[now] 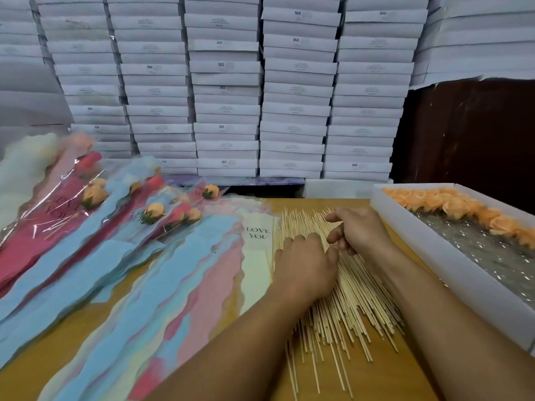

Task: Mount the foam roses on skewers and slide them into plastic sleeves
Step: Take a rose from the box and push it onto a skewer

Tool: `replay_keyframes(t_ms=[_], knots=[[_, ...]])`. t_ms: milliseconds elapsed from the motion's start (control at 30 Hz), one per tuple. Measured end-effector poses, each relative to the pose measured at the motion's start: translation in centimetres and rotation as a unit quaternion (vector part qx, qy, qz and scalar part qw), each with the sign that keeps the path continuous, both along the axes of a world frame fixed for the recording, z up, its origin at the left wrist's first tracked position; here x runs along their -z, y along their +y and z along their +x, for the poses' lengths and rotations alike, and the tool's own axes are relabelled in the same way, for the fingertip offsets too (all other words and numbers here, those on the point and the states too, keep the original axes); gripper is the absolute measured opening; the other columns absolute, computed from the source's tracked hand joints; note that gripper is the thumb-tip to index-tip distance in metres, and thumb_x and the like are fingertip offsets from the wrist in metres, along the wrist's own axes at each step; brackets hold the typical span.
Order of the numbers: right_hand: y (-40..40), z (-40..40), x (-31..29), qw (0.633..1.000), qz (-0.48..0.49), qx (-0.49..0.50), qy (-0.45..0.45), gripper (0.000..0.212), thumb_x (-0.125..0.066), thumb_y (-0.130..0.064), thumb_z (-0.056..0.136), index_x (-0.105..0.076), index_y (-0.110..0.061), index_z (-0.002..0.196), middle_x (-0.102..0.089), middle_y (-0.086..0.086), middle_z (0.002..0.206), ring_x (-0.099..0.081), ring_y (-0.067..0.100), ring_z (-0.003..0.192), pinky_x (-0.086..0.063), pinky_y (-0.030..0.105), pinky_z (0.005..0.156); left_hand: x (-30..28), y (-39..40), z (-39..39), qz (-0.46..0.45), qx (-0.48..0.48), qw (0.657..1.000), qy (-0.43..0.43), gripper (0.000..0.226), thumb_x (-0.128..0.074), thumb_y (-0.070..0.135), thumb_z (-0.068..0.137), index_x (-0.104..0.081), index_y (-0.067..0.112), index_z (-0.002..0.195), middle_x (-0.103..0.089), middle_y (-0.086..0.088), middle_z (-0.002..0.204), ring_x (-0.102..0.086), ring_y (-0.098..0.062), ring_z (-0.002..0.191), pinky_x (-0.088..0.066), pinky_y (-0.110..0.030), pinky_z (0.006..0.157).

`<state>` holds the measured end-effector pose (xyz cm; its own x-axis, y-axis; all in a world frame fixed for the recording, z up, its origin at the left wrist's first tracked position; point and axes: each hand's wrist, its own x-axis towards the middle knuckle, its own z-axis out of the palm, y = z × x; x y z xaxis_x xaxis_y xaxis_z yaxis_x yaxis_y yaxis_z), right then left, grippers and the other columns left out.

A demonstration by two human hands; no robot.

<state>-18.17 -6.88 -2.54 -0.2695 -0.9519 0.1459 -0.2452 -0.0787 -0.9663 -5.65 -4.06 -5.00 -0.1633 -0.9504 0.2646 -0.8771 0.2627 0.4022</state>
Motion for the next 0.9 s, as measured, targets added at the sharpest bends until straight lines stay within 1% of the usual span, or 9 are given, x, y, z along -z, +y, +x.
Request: replay_keyframes(t_ms=[200, 333, 400, 467, 500, 600, 733, 800, 900], knots=[[-0.2, -0.3, 0.3, 0.996, -0.005, 0.021, 0.081, 0.023, -0.052, -0.030, 0.100, -0.069, -0.015, 0.098, -0.070, 0.000, 0.058, -0.057, 0.009, 0.046, -0.040, 0.022, 0.043, 0.5, 0.2, 0.7, -0.048, 0.005, 0.996, 0.069, 0.039, -0.044, 0.048, 0.100, -0.060, 0.015, 0.113, -0.066, -0.006, 0.111, -0.057, -0.027, 0.104, -0.050, -0.044, 0.086], [-0.4, -1.4, -0.1, 0.969, 0.009, 0.069, 0.237, 0.026, -0.056, -0.030, 0.095, -0.074, -0.013, 0.089, -0.075, 0.005, 0.082, -0.071, 0.024, 0.084, -0.059, 0.040, 0.073, 0.7, 0.3, 0.6, -0.069, 0.020, 0.994, 0.086, 0.035, -0.047, 0.045, 0.099, -0.061, 0.017, 0.113, -0.065, -0.003, 0.109, -0.058, -0.024, 0.101, -0.051, -0.042, 0.084], [-0.8, -2.5, -1.0, 0.955, 0.011, 0.099, 0.279, 0.025, -0.055, -0.029, 0.094, -0.075, -0.015, 0.090, -0.074, 0.005, 0.092, -0.063, 0.030, 0.105, -0.056, 0.040, 0.083, 0.8, 0.3, 0.6, -0.076, 0.025, 0.993, 0.087, 0.034, -0.048, 0.044, 0.098, -0.061, 0.017, 0.113, -0.064, -0.002, 0.107, -0.057, -0.023, 0.101, -0.050, -0.041, 0.083], [-1.2, -4.0, -2.4, 0.940, 0.016, 0.130, 0.315, 0.025, -0.055, -0.030, 0.095, -0.074, -0.018, 0.104, -0.071, 0.004, 0.109, -0.050, 0.031, 0.123, -0.045, 0.035, 0.086, 0.8, 0.3, 0.6, -0.083, 0.028, 0.992, 0.093, 0.032, -0.048, 0.043, 0.098, -0.062, 0.017, 0.111, -0.064, -0.001, 0.106, -0.056, -0.022, 0.101, -0.049, -0.039, 0.082], [-1.4, -5.0, -3.1, 0.932, 0.021, 0.148, 0.331, 0.027, -0.055, -0.030, 0.095, -0.072, -0.018, 0.113, -0.069, 0.006, 0.117, -0.045, 0.032, 0.129, -0.042, 0.038, 0.087, 0.8, 0.2, 0.7, -0.085, 0.028, 0.991, 0.094, 0.032, -0.048, 0.043, 0.098, -0.062, 0.017, 0.110, -0.064, -0.001, 0.106, -0.056, -0.022, 0.101, -0.049, -0.038, 0.083], [-1.8, -8.7, -4.9, 0.904, 0.050, 0.209, 0.368, 0.032, -0.055, -0.025, 0.095, -0.064, -0.012, 0.124, -0.063, 0.014, 0.125, -0.039, 0.036, 0.133, -0.042, 0.042, 0.085, 0.7, 0.1, 0.9, -0.085, 0.027, 0.992, 0.090, 0.032, -0.049, 0.042, 0.099, -0.063, 0.016, 0.109, -0.065, -0.002, 0.106, -0.056, -0.023, 0.101, -0.048, -0.038, 0.083], [-1.3, -14.6, -5.5, 0.844, 0.125, 0.275, 0.443, 0.041, -0.058, -0.018, 0.090, -0.056, -0.009, 0.130, -0.060, 0.020, 0.126, -0.041, 0.040, 0.126, -0.039, 0.040, 0.078, 0.7, 0.1, 0.8, -0.086, 0.025, 0.992, 0.088, 0.031, -0.049, 0.042, 0.098, -0.063, 0.017, 0.109, -0.064, -0.001, 0.106, -0.056, -0.022, 0.101, -0.048, -0.037, 0.083], [-0.8, -17.4, -5.4, 0.820, 0.169, 0.298, 0.458, 0.043, -0.062, -0.023, 0.089, -0.055, -0.009, 0.129, -0.057, 0.023, 0.128, -0.042, 0.042, 0.124, -0.040, 0.045, 0.085, 0.8, 0.0, 0.7, -0.087, 0.023, 0.992, 0.085, 0.031, -0.049, 0.043, 0.098, -0.063, 0.017, 0.109, -0.064, -0.001, 0.106, -0.056, -0.022, 0.101, -0.049, -0.038, 0.084], [-0.1, -21.1, -4.6, 0.806, 0.239, 0.318, 0.438, 0.049, -0.069, -0.033, 0.086, -0.053, -0.009, 0.127, -0.055, 0.024, 0.129, -0.042, 0.044, 0.124, -0.041, 0.047, 0.096, 0.8, 0.0, 0.7, -0.086, 0.023, 0.993, 0.082, 0.031, -0.049, 0.043, 0.098, -0.063, 0.018, 0.110, -0.064, 0.000, 0.107, -0.056, -0.022, 0.101, -0.050, -0.039, 0.085]])
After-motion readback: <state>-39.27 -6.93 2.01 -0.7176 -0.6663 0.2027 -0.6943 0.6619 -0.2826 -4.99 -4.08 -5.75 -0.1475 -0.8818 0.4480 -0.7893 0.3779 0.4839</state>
